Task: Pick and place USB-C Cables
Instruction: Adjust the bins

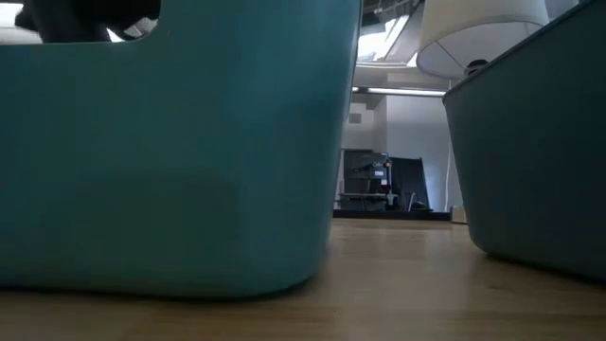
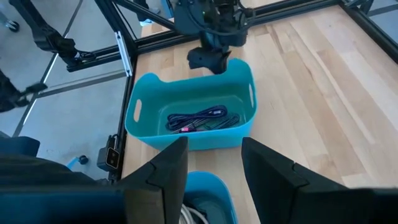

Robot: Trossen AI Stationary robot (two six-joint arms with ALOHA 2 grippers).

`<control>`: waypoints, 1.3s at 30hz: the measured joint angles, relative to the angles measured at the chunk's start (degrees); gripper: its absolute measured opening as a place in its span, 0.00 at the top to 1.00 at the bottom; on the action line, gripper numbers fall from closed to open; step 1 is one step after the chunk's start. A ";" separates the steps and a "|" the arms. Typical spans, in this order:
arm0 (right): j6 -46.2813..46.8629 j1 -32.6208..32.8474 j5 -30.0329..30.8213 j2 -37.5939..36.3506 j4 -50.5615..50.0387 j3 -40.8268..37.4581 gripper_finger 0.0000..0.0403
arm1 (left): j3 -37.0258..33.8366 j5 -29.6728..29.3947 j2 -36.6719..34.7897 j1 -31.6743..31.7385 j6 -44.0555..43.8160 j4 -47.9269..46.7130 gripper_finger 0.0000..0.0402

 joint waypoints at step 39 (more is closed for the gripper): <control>1.51 -0.04 3.80 0.02 0.59 0.00 0.62 | 26.59 17.34 14.55 31.23 71.00 -14.01 1.00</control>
